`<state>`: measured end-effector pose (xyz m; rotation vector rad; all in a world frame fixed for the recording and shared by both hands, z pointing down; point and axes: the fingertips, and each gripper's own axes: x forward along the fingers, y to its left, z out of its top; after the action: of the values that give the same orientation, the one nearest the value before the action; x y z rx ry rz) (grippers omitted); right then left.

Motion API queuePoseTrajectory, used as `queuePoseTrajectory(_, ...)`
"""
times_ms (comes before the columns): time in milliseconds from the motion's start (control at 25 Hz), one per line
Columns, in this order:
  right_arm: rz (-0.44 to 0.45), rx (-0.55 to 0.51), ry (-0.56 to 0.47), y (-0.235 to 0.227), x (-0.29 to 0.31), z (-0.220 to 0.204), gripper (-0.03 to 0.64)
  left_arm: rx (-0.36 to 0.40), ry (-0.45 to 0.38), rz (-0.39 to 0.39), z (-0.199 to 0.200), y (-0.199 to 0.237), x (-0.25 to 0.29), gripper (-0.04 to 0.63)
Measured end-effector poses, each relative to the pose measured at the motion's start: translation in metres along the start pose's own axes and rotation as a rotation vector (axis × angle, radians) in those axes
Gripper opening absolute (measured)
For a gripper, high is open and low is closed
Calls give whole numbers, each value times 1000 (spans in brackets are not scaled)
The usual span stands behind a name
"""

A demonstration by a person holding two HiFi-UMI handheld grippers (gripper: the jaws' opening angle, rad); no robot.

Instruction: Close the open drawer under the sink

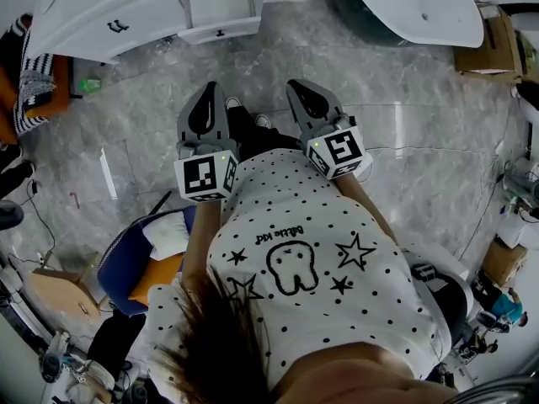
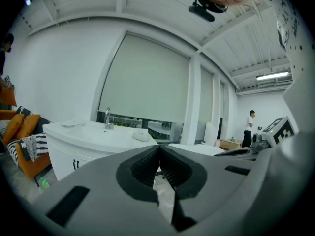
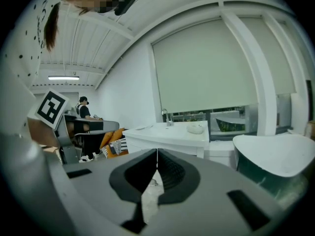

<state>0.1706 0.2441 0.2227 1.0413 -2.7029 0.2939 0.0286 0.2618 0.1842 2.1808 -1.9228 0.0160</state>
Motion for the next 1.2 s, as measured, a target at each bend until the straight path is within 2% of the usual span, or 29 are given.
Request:
queuePoseTrajectory(560, -50, 13, -4, 4, 75, 38, 14, -6, 15, -43, 34, 66, 51, 6)
queuePoseTrajectory(760, -54, 8, -5, 10, 109, 39, 14, -6, 17, -53, 32, 94, 64, 6)
queuePoseTrajectory(960, -105, 14, -38, 10, 132, 43, 14, 1, 40, -66, 25, 121, 76, 6)
queuePoseTrajectory(1200, -142, 22, -23, -1, 142, 44, 14, -9, 56, -72, 24, 130, 90, 6)
